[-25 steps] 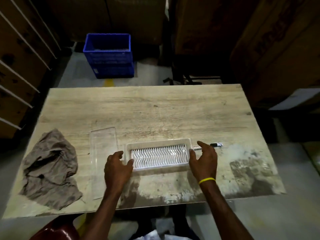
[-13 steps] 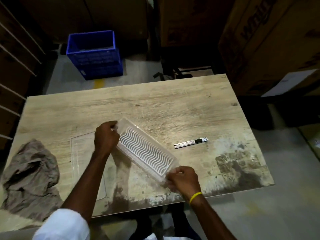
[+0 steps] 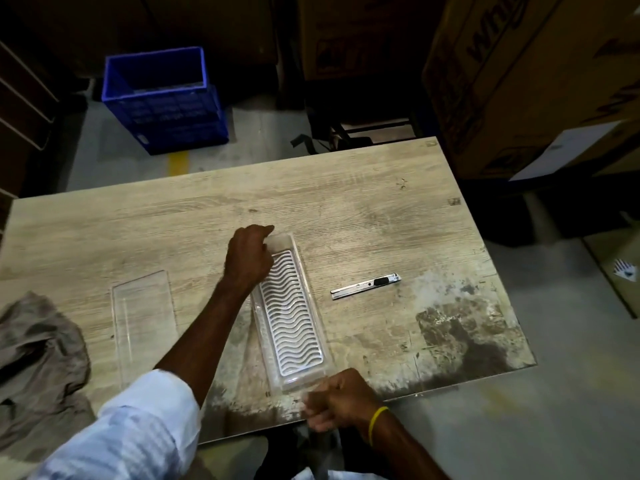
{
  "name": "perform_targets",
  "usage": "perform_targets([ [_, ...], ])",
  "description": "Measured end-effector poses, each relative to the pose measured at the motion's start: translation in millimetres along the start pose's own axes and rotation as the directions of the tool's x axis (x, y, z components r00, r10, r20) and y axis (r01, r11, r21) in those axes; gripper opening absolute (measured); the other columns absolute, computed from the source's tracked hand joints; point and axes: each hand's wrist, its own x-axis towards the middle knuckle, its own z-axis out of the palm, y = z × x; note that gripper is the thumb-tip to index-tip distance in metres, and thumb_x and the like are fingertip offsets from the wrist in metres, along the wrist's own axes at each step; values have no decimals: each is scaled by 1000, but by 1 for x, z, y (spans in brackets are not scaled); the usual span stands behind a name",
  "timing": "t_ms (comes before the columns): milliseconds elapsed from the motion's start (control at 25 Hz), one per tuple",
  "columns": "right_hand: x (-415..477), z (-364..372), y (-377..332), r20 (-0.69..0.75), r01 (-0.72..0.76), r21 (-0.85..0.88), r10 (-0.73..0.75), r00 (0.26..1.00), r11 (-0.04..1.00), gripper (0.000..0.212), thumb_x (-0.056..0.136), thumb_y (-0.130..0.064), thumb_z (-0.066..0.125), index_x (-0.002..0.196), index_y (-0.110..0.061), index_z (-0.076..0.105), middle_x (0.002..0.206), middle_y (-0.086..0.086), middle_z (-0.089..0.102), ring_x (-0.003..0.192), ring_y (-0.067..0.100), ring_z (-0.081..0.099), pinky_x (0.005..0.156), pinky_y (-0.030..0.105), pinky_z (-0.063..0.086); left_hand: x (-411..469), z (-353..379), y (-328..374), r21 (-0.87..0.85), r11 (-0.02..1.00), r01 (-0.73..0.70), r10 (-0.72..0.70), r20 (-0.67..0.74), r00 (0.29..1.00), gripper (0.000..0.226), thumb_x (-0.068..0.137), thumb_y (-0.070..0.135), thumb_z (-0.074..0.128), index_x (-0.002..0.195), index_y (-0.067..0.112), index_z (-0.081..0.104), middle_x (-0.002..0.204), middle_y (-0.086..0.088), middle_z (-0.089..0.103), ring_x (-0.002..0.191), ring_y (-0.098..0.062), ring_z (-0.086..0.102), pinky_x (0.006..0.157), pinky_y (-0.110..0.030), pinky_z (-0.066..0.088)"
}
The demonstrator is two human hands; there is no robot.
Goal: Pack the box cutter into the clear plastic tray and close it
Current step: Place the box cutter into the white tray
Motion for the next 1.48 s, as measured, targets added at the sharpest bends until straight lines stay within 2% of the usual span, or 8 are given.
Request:
perform_targets([
  [80, 6, -39, -6, -273, 117, -407, -243, 931, 906, 25, 75, -9, 74, 55, -22, 69, 52, -3, 69, 50, 6, 67, 56, 25, 58, -10, 1, 20, -25, 998, -65, 62, -118, 991, 45, 76, 8, 63, 121, 6, 70, 114, -16, 73, 106, -38, 65, 98, -44, 45],
  [160, 9, -78, -26, -476, 146, -595, -493, 729, 790, 15, 72, -13, 70, 62, -24, 74, 66, -1, 77, 67, 13, 73, 69, 26, 59, -25, 11, 52, -31, 984, -176, 171, -134, 976, 35, 75, 17, 68, 109, 12, 74, 98, -8, 75, 93, -33, 67, 89, -42, 47],
  [240, 18, -110, -50, -531, 228, -635, -632, 564, 738, 9, 76, -11, 73, 79, -17, 78, 77, 6, 78, 75, 23, 73, 75, 32, 58, -37, 31, 82, -3, 960, -280, 280, -5, 960, 30, 74, 26, 72, 102, 16, 74, 92, -4, 75, 91, -31, 67, 87, -42, 45],
  [360, 47, -141, -77, -433, 260, -774, -782, 448, 577, 15, 78, -13, 72, 92, -10, 77, 87, 15, 72, 85, 35, 68, 81, 40, 54, -46, 59, 113, 156, 932, -327, 279, 265, 923, 30, 77, 31, 70, 103, 16, 72, 98, -8, 73, 98, -33, 64, 87, -40, 41],
  [720, 87, -166, -92, -211, 192, -899, -773, 598, 394, 33, 72, -24, 83, 104, -23, 77, 109, 3, 63, 103, 27, 55, 86, 34, 50, -38, 86, 135, 263, 939, -220, 112, 370, 922, 19, 79, 16, 69, 96, 9, 68, 104, -13, 68, 98, -38, 64, 75, -42, 48],
  [1080, 86, -173, -95, -75, 228, -932, -766, 638, 282, 18, 75, -21, 80, 89, -19, 69, 90, -1, 60, 97, 27, 54, 78, 34, 47, -35, 91, 126, 215, 938, -273, 163, 423, 891, 28, 82, 21, 72, 105, 11, 59, 109, -12, 66, 104, -34, 59, 78, -41, 44],
  [1320, 64, -180, -98, -260, 314, -689, -627, 734, 653, 29, 58, -16, 92, 75, -20, 68, 72, -2, 67, 65, 12, 62, 52, 8, 44, -11, 59, 120, -183, 983, -27, 117, 503, 856, 26, 62, 22, 88, 81, 19, 70, 83, -2, 74, 81, -19, 69, 71, -35, 54],
  [1480, 33, -154, -103, -283, 510, -365, -615, 736, 778, 21, 66, -22, 91, 79, -15, 77, 68, -1, 72, 61, 8, 64, 58, 20, 53, -4, 6, 126, -349, 934, 81, 80, 422, 903, 33, 60, 13, 94, 85, 18, 73, 79, -6, 77, 75, -17, 73, 72, -34, 58],
])
